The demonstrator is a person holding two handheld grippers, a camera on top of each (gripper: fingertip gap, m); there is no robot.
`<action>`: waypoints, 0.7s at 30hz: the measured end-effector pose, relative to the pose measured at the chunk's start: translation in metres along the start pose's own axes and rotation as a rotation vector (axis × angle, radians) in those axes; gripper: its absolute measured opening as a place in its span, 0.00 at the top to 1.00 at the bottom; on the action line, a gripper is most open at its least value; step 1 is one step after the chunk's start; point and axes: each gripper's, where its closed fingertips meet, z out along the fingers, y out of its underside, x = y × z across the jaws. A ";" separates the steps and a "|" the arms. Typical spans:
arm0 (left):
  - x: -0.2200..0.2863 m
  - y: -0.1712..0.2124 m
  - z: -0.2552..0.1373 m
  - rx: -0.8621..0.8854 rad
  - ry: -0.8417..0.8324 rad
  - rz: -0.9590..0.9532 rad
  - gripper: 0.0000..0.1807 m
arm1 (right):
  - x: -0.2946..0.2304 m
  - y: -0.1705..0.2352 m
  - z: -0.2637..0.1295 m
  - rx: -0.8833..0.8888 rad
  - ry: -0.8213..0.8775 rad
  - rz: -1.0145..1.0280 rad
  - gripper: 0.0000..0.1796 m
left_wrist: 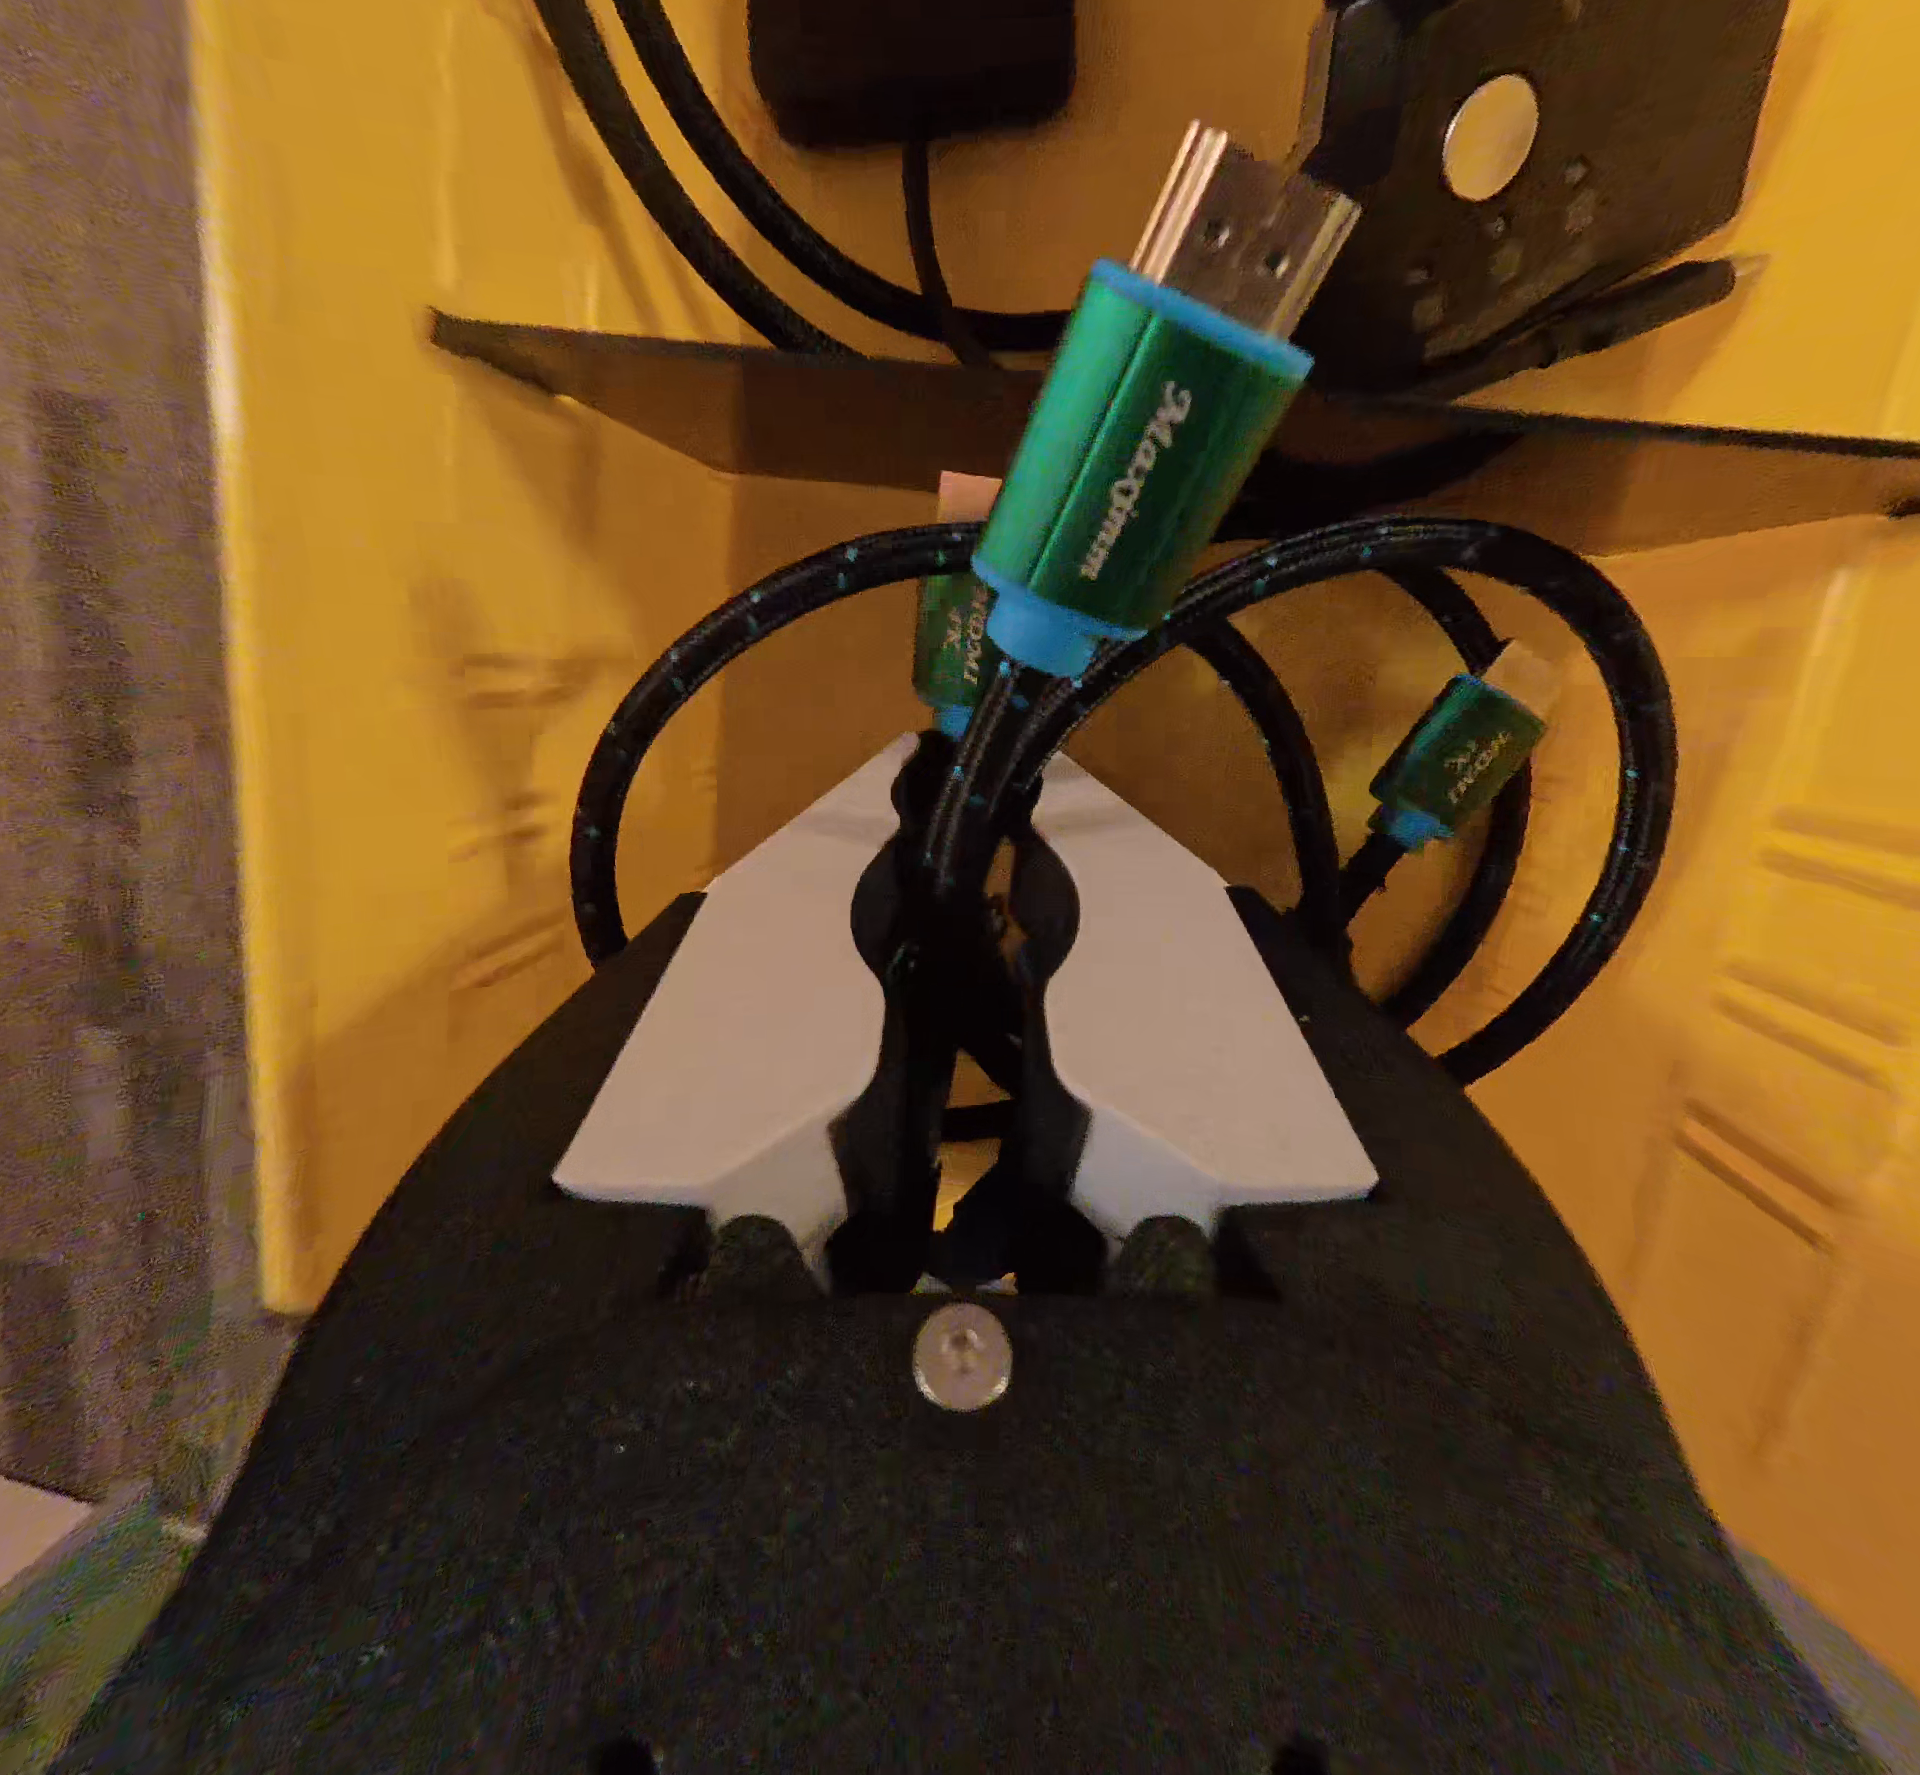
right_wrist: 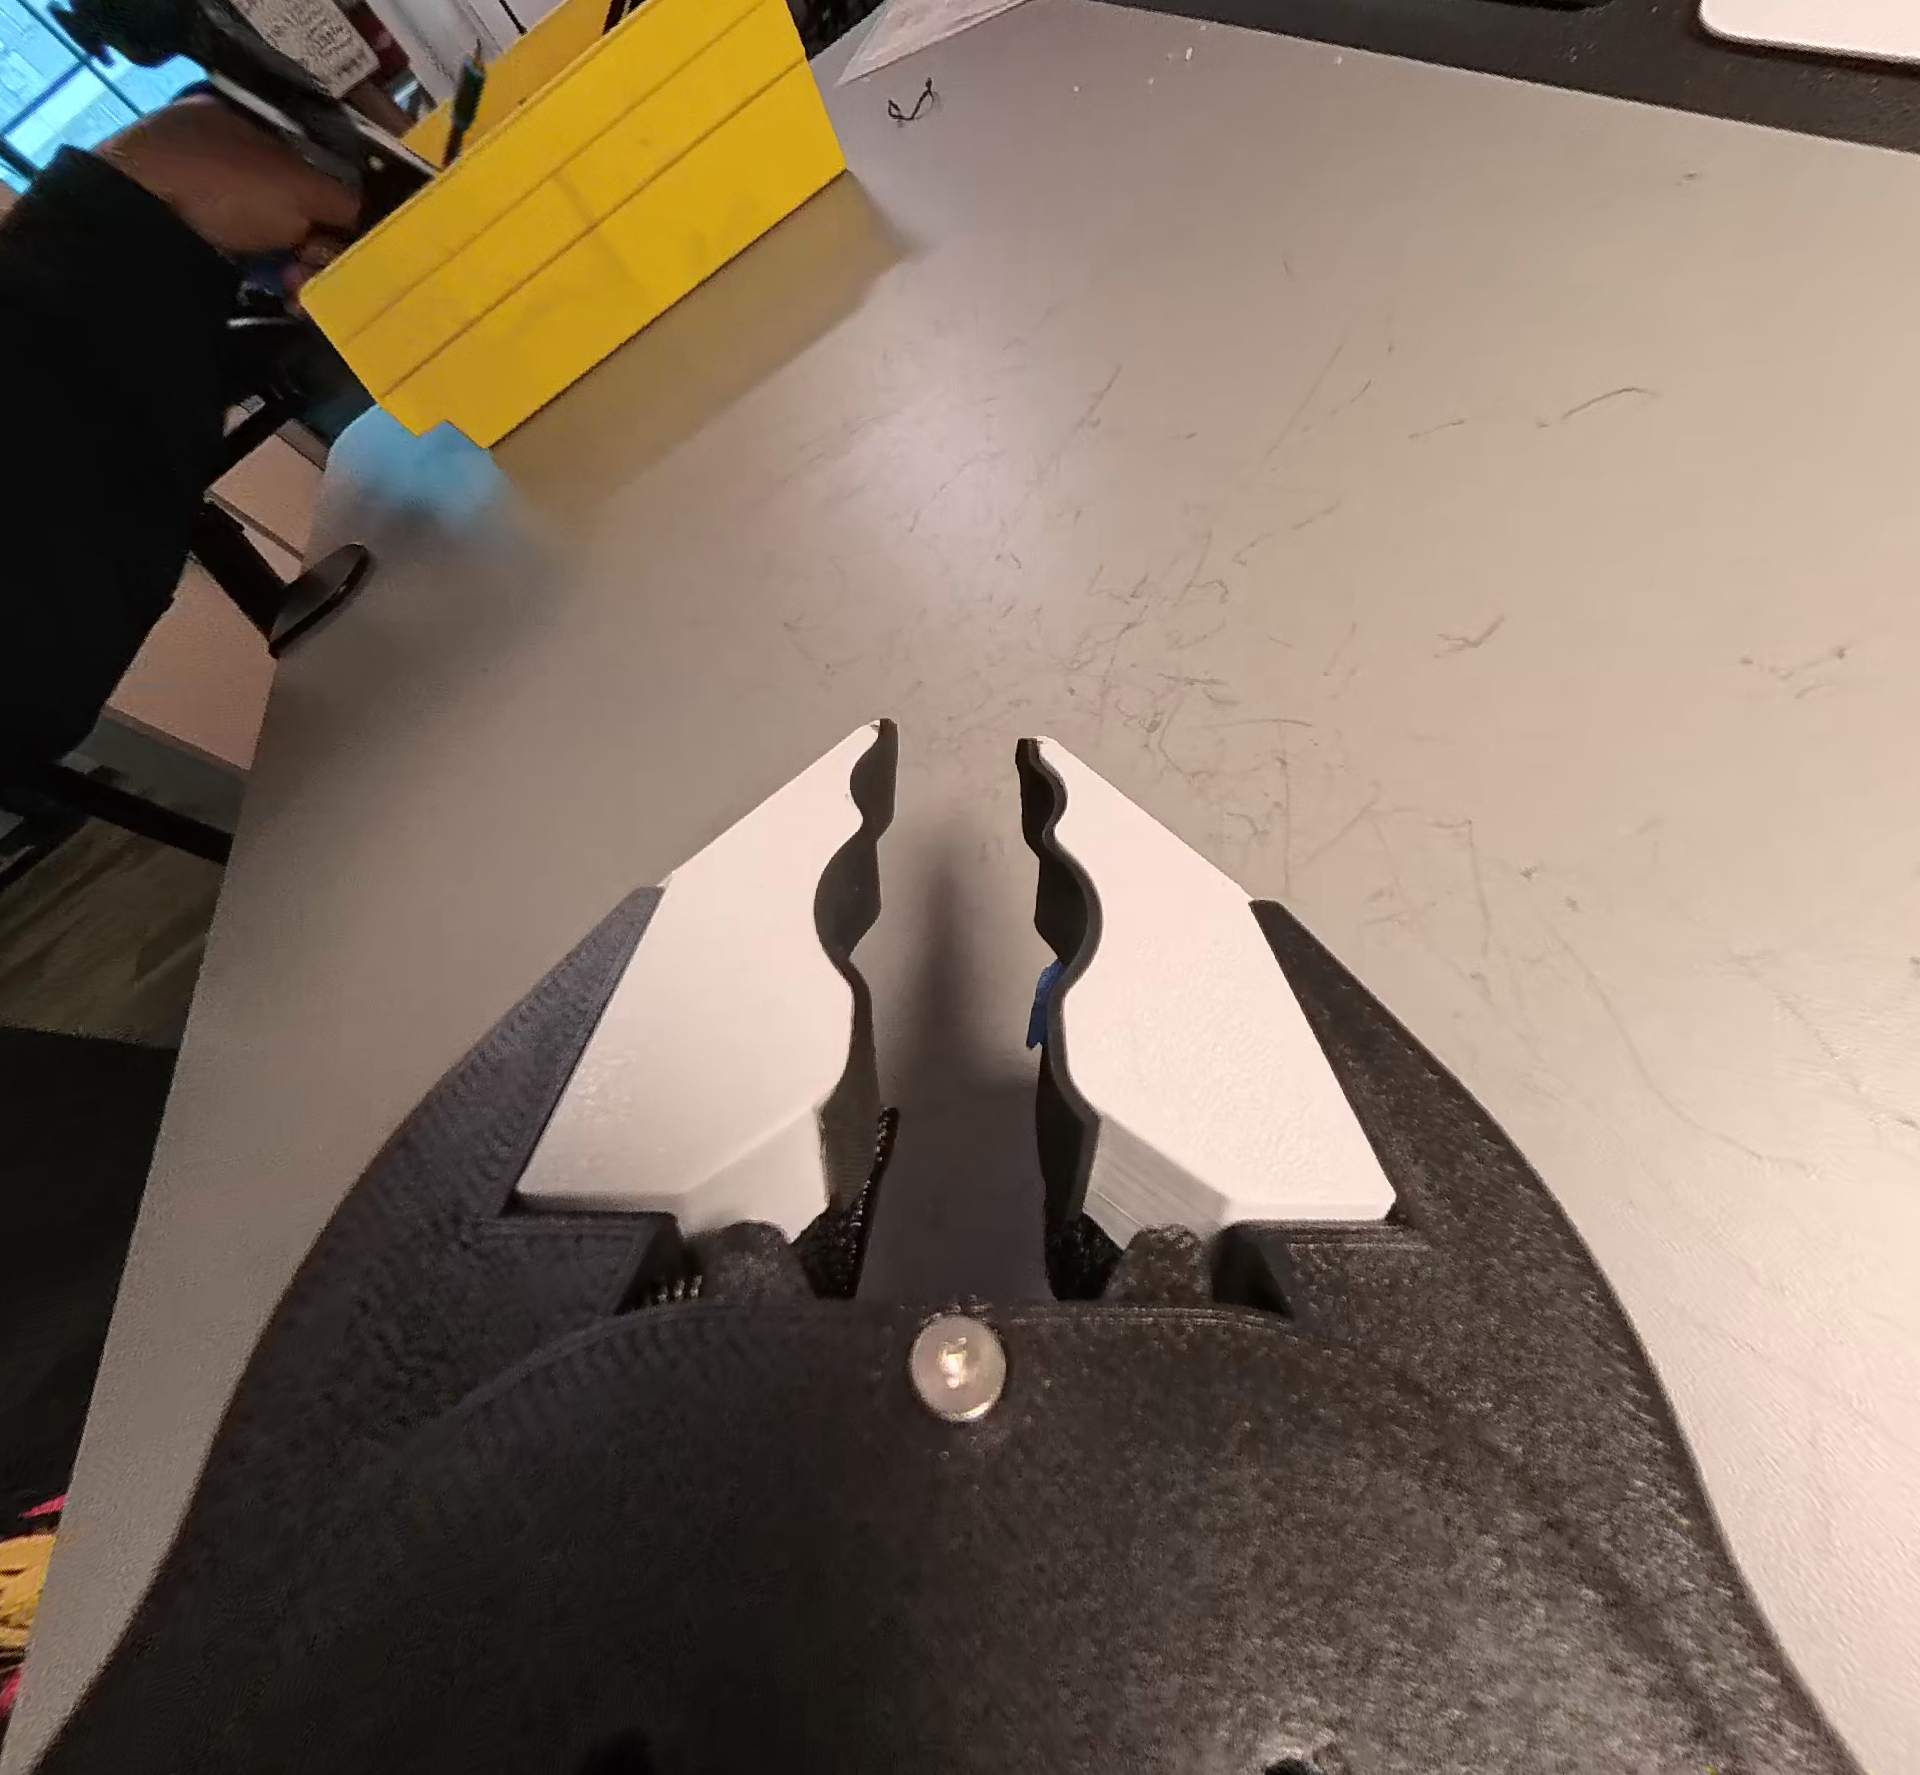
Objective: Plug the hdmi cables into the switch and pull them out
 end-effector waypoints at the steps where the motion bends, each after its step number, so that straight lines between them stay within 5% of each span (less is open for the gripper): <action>1: -0.003 -0.003 -0.011 0.022 -0.045 0.020 0.95 | 0.000 0.000 0.000 0.003 -0.003 0.004 0.86; 6: -0.022 -0.031 -0.089 0.179 -0.280 0.096 0.96 | -0.001 0.000 0.000 0.000 -0.014 0.007 0.86; 11: 0.002 -0.072 -0.183 0.426 -0.324 0.156 0.96 | -0.002 0.000 0.000 -0.003 -0.017 0.004 0.86; 16: 0.118 -0.091 -0.229 0.547 -0.012 0.346 0.96 | -0.002 0.000 -0.001 0.002 -0.025 0.013 0.87; 21: 0.270 -0.046 -0.179 0.336 0.392 0.653 0.96 | -0.002 -0.001 -0.001 0.006 -0.033 0.018 0.87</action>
